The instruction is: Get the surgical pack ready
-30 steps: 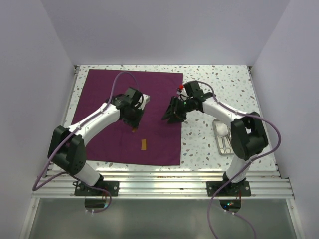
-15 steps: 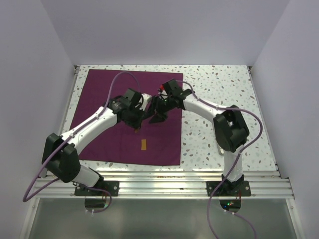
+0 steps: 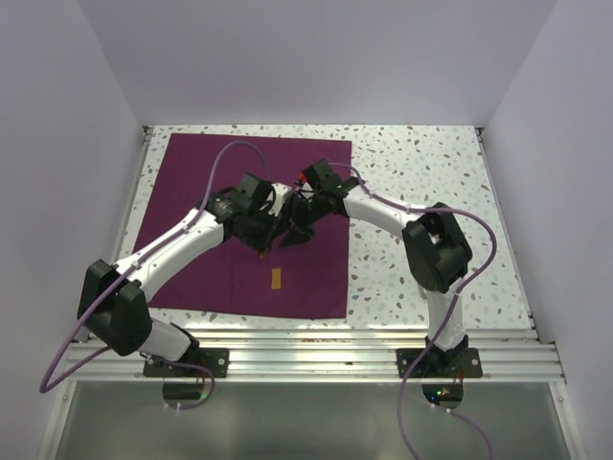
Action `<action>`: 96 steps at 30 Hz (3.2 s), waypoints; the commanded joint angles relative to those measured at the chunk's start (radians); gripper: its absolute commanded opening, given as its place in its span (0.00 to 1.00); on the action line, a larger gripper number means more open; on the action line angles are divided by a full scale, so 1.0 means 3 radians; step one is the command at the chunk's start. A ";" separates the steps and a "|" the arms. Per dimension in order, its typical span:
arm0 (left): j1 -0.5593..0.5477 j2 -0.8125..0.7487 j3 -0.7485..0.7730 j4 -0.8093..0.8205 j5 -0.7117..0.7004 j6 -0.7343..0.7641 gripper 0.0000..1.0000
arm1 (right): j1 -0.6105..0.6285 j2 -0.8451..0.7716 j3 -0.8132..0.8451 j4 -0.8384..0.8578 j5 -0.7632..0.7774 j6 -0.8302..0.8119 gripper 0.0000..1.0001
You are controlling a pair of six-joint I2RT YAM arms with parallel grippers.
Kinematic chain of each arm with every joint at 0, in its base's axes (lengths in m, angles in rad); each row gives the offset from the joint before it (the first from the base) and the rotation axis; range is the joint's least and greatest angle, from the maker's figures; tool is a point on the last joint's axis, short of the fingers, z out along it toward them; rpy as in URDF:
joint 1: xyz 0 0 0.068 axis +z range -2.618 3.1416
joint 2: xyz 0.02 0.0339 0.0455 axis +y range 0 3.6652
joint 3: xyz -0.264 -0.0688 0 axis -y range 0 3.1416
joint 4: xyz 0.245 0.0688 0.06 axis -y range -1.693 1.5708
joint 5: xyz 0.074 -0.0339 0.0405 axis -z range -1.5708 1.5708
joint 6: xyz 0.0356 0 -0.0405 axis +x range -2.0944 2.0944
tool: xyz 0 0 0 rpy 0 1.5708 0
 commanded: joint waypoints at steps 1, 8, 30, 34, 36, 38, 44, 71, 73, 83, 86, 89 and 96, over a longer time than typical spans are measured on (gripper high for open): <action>-0.0010 -0.0090 -0.0016 0.0098 0.0034 0.0004 0.26 | 0.0039 -0.0029 0.0124 -0.0004 -0.0111 0.0068 0.44; -0.0010 -0.0110 -0.0036 0.0093 0.0028 0.0014 0.26 | 0.0116 0.0022 0.0118 0.0078 -0.0172 0.0104 0.36; -0.0004 -0.0350 -0.0225 0.0200 -0.0048 -0.0093 0.72 | 0.0095 0.0027 0.0032 0.0002 -0.0147 -0.0126 0.00; 0.0123 -0.0463 -0.0297 0.0277 -0.0008 -0.0195 0.79 | -0.0017 -0.0120 -0.0111 -0.0162 -0.0096 -0.0472 0.00; 0.0281 -0.0530 -0.0328 0.0343 0.0064 -0.0282 0.80 | -0.0134 -0.0213 -0.0269 -0.0274 -0.0111 -0.0637 0.00; 0.0429 -0.0571 -0.0369 0.0394 0.0166 -0.0389 0.80 | -0.0323 -0.0376 -0.0392 -0.0427 -0.0060 -0.0993 0.00; 0.0517 -0.0423 -0.0598 0.0741 0.0580 -0.0578 0.74 | -0.1396 -0.1101 -0.1251 -0.0795 -0.0070 -0.1812 0.00; 0.0538 0.0303 -0.0369 0.1080 0.1031 -0.0466 0.67 | -0.3831 -0.1369 -0.1825 -0.1405 0.0615 -0.2846 0.00; 0.0538 0.0344 -0.0369 0.1059 0.1031 -0.0472 0.67 | -0.3867 -0.1328 -0.1825 -0.1400 0.0666 -0.2862 0.00; 0.0538 0.0493 -0.0313 0.0860 0.0934 -0.0574 0.64 | -0.3903 -0.1266 -0.1743 -0.1450 0.0876 -0.2811 0.26; 0.0538 0.0508 -0.0307 0.0778 0.0877 -0.0615 0.64 | -0.3888 -0.1373 -0.1697 -0.1522 0.0891 -0.2739 0.44; 0.0538 0.0513 -0.0292 0.0686 0.0801 -0.0666 0.60 | -0.3786 -0.1481 -0.1626 -0.1614 0.0942 -0.2617 0.50; 0.0369 0.0539 -0.0312 0.0517 0.0663 -0.0839 0.52 | -0.3066 -0.1527 -0.1012 -0.1783 0.1132 -0.2575 0.51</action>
